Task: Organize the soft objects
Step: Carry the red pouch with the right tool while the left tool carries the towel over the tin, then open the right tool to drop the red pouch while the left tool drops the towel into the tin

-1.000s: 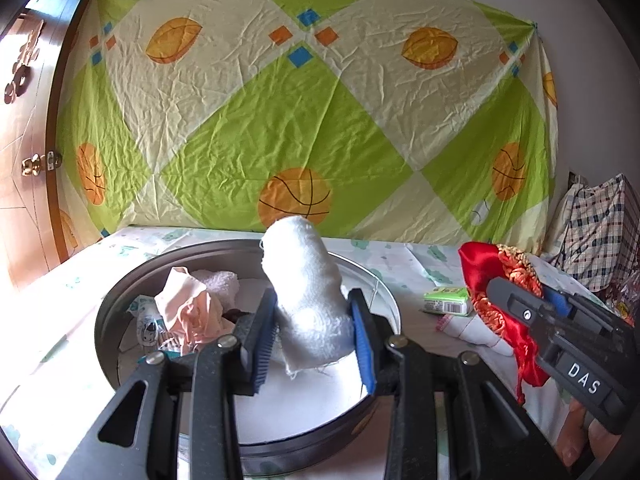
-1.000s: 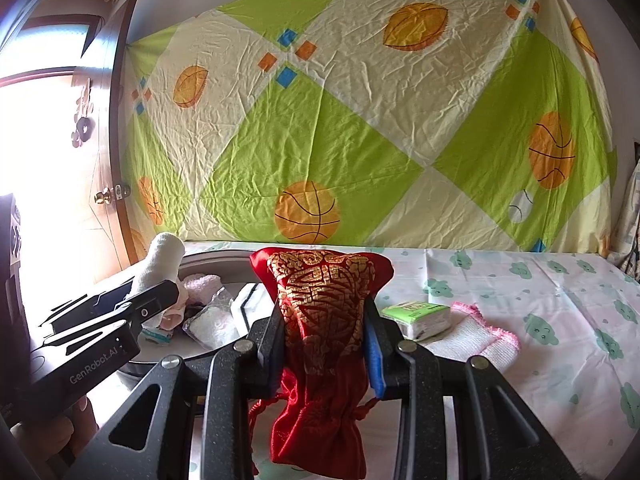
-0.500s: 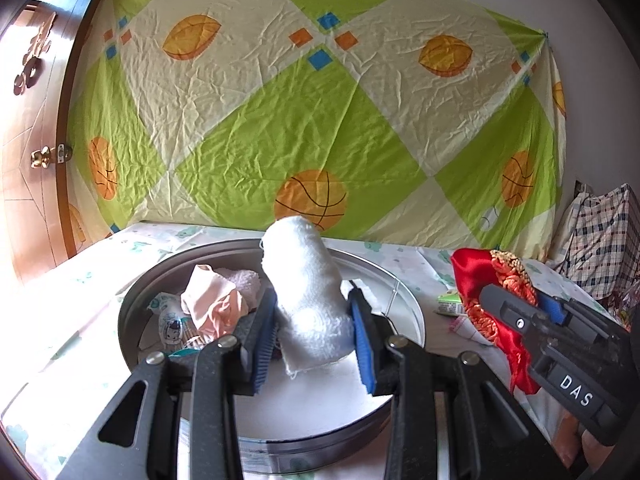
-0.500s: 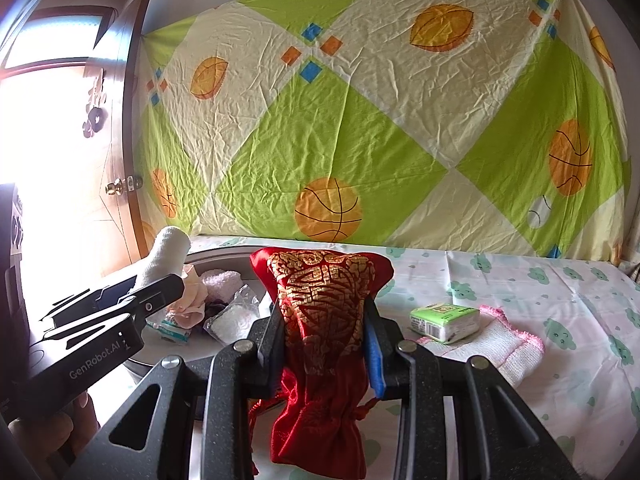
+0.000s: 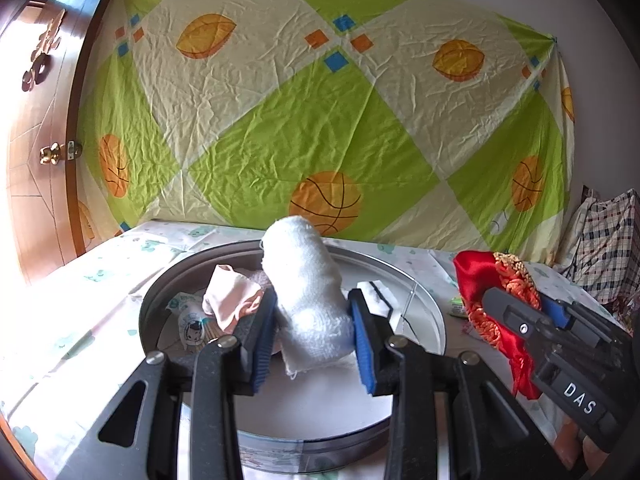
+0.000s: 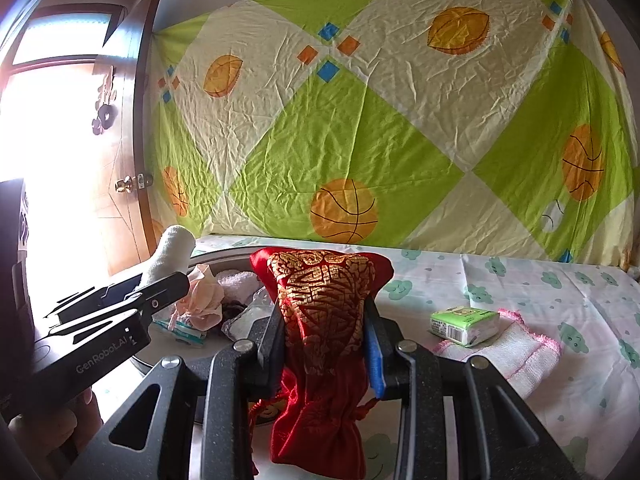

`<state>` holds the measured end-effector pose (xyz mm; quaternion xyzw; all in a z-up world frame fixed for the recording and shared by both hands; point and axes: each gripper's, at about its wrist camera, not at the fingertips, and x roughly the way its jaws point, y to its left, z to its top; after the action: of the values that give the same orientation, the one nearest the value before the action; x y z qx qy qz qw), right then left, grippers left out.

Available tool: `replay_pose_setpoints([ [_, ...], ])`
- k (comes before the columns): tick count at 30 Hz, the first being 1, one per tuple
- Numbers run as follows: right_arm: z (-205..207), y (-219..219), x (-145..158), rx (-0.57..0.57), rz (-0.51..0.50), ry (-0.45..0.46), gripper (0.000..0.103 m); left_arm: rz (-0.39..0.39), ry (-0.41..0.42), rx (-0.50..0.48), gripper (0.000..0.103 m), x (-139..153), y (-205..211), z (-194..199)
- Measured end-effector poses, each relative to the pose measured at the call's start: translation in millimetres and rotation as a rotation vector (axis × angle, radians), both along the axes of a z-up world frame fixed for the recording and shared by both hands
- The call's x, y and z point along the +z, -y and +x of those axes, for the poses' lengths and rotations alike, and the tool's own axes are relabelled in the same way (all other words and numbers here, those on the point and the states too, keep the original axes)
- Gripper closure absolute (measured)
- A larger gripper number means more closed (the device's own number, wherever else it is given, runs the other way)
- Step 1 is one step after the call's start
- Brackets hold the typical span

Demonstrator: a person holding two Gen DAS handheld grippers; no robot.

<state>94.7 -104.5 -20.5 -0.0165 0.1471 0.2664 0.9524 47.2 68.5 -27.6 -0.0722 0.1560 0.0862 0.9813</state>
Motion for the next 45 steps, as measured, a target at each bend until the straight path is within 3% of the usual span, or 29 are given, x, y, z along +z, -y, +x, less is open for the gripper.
replay_pose_setpoints([
  [25,3.3,-33.2,-0.9,0.081,-0.030,-0.020,0.068,0.004,-0.011,0.030,0.069,4.3,-22.6,-3.9],
  [38,51.2,-75.2,23.7,0.136,-0.094,-0.110,0.068,-0.041,-0.158,-0.025,0.069,14.8,-59.4,29.2],
  [45,79.1,-102.1,19.9,0.149,-0.152,-0.192,0.068,-0.016,-0.247,-0.044,0.069,12.4,-69.3,54.6],
])
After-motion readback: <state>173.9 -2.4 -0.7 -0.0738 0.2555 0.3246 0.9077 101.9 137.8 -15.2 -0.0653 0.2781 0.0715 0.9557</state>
